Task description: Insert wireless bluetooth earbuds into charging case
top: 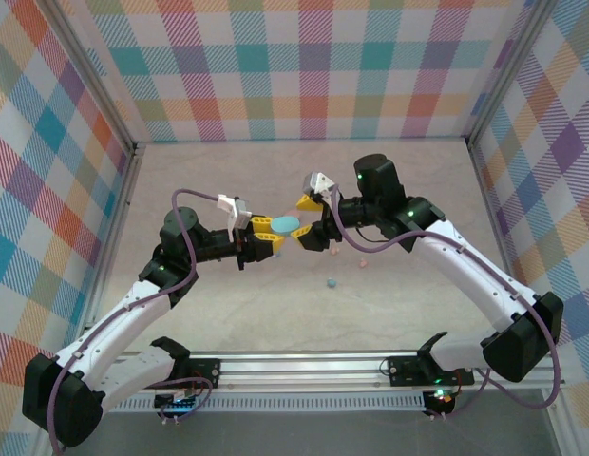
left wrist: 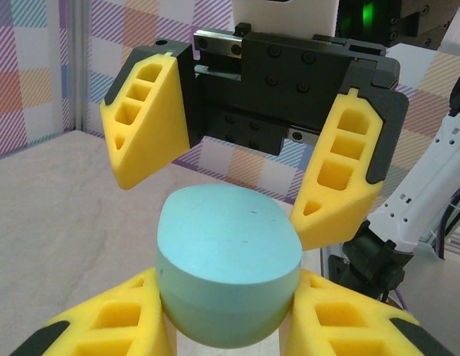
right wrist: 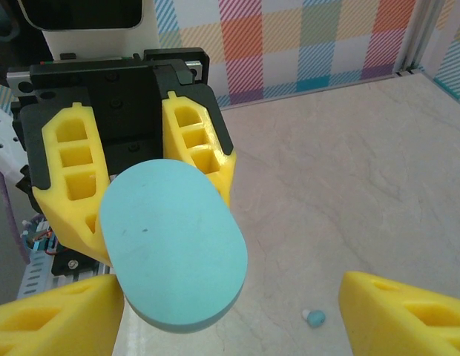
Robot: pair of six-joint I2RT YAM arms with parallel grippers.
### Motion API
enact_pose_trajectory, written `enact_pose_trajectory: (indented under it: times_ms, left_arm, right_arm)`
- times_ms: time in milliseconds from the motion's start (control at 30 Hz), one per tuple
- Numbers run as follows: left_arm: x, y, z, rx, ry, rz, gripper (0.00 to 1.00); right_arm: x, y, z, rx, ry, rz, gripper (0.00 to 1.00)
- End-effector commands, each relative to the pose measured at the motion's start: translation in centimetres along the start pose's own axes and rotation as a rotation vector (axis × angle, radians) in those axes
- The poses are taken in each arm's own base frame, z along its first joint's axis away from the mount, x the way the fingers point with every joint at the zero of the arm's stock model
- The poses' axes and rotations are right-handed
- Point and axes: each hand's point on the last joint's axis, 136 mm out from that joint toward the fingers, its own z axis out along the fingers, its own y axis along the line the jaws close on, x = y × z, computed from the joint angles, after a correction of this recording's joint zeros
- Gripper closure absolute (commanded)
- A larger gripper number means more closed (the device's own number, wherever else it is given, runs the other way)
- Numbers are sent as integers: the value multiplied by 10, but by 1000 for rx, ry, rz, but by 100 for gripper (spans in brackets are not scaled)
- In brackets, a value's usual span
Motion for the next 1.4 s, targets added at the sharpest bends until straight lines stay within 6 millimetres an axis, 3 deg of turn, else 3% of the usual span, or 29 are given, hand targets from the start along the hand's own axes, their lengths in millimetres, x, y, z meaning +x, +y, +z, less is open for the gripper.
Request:
enact_pose_trajectory:
  times_ms: [0, 533, 1200, 1367]
  left_arm:
    - [2, -14, 0, 57, 11, 27, 79]
    - [6, -17, -3, 59, 27, 28, 80]
    - [7, -17, -5, 49, 33, 30, 81]
    - [4, -18, -5, 51, 28, 38, 81]
  right_arm:
    - [-14, -14, -1, 68, -16, -25, 24]
    - [-20, -31, -3, 158, -17, -13, 24]
    - [-32, -24, -6, 123, -48, -26, 23]
    - [-29, -31, -6, 160, -27, -21, 23]
